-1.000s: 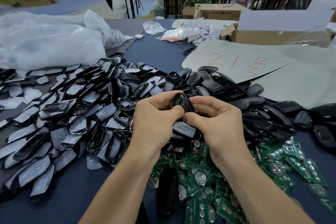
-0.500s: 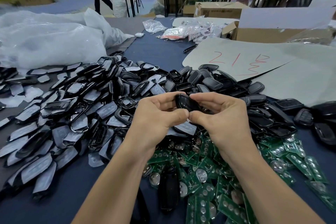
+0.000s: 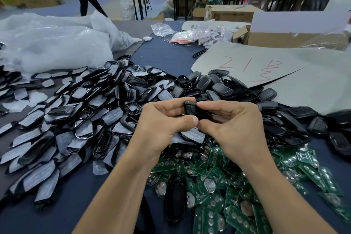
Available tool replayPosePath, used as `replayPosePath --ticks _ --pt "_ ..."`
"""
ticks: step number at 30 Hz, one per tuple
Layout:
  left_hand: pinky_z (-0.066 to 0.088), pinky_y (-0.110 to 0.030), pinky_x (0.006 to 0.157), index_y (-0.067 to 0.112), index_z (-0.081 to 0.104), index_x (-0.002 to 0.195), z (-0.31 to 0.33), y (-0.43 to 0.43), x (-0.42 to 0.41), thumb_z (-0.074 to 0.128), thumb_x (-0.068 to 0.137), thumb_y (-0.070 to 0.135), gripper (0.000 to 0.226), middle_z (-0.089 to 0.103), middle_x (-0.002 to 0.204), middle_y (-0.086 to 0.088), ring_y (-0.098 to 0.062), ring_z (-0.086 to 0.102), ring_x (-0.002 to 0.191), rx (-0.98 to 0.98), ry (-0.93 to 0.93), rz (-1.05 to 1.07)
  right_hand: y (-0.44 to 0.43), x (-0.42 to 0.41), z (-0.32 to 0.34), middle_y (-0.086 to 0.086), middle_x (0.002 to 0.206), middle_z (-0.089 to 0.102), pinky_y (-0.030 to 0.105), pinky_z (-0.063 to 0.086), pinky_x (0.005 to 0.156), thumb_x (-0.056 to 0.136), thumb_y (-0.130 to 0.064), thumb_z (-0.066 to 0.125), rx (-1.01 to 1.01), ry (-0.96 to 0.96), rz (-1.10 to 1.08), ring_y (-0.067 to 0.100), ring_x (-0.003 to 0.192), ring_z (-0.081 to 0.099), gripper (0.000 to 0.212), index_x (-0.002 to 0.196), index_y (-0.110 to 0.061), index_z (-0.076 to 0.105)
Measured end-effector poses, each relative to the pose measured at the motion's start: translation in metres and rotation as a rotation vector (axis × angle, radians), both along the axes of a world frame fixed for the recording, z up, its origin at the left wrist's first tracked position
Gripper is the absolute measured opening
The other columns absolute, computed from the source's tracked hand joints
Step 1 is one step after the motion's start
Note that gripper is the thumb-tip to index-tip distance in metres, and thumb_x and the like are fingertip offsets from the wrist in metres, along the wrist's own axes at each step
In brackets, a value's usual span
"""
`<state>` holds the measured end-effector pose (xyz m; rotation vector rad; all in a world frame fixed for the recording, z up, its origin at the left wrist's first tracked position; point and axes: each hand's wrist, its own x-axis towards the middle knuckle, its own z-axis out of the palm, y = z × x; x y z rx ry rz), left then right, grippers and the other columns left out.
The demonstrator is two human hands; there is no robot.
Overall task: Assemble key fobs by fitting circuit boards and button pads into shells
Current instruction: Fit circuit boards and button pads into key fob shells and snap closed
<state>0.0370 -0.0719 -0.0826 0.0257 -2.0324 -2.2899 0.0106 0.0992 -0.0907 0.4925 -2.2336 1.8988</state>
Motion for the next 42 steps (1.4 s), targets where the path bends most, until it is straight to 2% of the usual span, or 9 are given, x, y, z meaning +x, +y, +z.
replayPosePath --ticks 3,7,11,16,19,27,33,39,42 --pt "0.064 -0.033 0.083 0.014 0.08 0.11 -0.002 0.002 -0.001 0.081 0.08 -0.003 0.034 0.081 0.098 -0.012 -0.021 0.076 0.084 0.009 -0.012 0.022 -0.002 0.001 0.0 -0.015 0.091 0.08 0.02 0.061 0.081 0.07 -0.003 0.091 0.009 0.009 -0.021 0.003 0.086 0.077 0.042 0.101 -0.031 0.083" --pt "0.063 -0.026 0.071 0.023 0.086 0.093 -0.001 0.01 -0.004 0.082 0.08 0.029 0.015 0.081 0.086 -0.009 -0.015 0.073 0.067 -0.001 -0.078 0.115 -0.01 0.007 -0.003 -0.041 0.079 0.068 -0.001 0.046 0.079 0.072 -0.001 0.088 0.157 0.112 -0.143 -0.017 0.085 0.067 0.051 0.1 -0.043 0.079" --pt "0.061 -0.024 0.061 0.022 0.085 0.084 -0.003 0.013 -0.006 0.073 0.096 0.014 0.019 0.08 0.081 -0.012 -0.019 0.074 0.062 -0.005 -0.088 0.203 -0.013 0.005 -0.009 -0.027 0.103 0.07 0.001 0.041 0.097 0.067 0.008 0.085 0.293 0.307 -0.206 -0.008 0.107 0.064 0.054 0.107 -0.028 0.082" --pt "0.062 -0.024 0.061 0.035 0.084 0.076 -0.004 0.013 -0.007 0.072 0.095 0.005 0.038 0.08 0.077 -0.005 -0.022 0.077 0.065 -0.1 0.011 0.264 -0.008 -0.005 -0.006 -0.021 0.101 0.078 0.027 0.061 0.087 0.081 -0.019 0.075 0.047 -0.071 -0.052 0.004 0.098 0.074 0.038 0.115 -0.036 0.076" --pt "0.062 -0.024 0.064 0.044 0.083 0.08 -0.007 0.014 -0.007 0.074 0.095 0.007 0.04 0.08 0.078 0.004 -0.019 0.079 0.07 -0.216 0.075 0.254 -0.001 -0.011 -0.006 -0.004 0.092 0.081 0.042 0.065 0.08 0.089 -0.01 0.069 -0.01 -0.21 0.004 0.019 0.085 0.078 0.026 0.099 -0.031 0.082" --pt "0.065 -0.029 0.073 0.04 0.083 0.085 -0.012 0.013 -0.008 0.08 0.09 0.015 0.026 0.08 0.079 0.008 -0.017 0.079 0.079 -0.279 0.095 0.228 0.002 -0.007 -0.003 -0.011 0.084 0.08 0.036 0.064 0.078 0.083 -0.009 0.077 0.035 -0.13 -0.02 0.011 0.08 0.078 0.029 0.092 -0.036 0.083" --pt "0.063 -0.03 0.078 0.04 0.082 0.086 -0.015 0.013 -0.006 0.083 0.086 0.02 0.02 0.079 0.079 0.018 -0.002 0.076 0.078 -0.451 0.164 0.234 0.001 -0.003 0.0 -0.022 0.079 0.077 0.024 0.061 0.074 0.087 -0.017 0.076 0.267 -0.107 -0.025 -0.001 0.077 0.074 0.026 0.086 -0.042 0.08" --pt "0.065 -0.038 0.083 0.036 0.083 0.096 -0.007 0.02 -0.007 0.074 0.09 0.034 0.012 0.081 0.094 0.005 -0.01 0.075 0.086 -0.074 0.07 0.106 -0.01 0.003 0.008 0.013 0.079 0.078 0.025 0.059 0.061 0.096 -0.005 0.067 -0.428 -0.407 0.05 0.02 0.066 0.073 0.023 0.084 -0.015 0.085" --pt "0.06 -0.035 0.073 0.016 0.082 0.094 -0.009 0.027 -0.007 0.07 0.093 0.039 0.025 0.076 0.085 -0.009 -0.017 0.067 0.077 -0.021 0.045 0.122 -0.02 0.01 0.004 0.012 0.075 0.076 0.024 0.058 0.058 0.099 -0.008 0.063 -0.456 -0.473 0.086 0.02 0.064 0.073 0.026 0.08 -0.008 0.082"
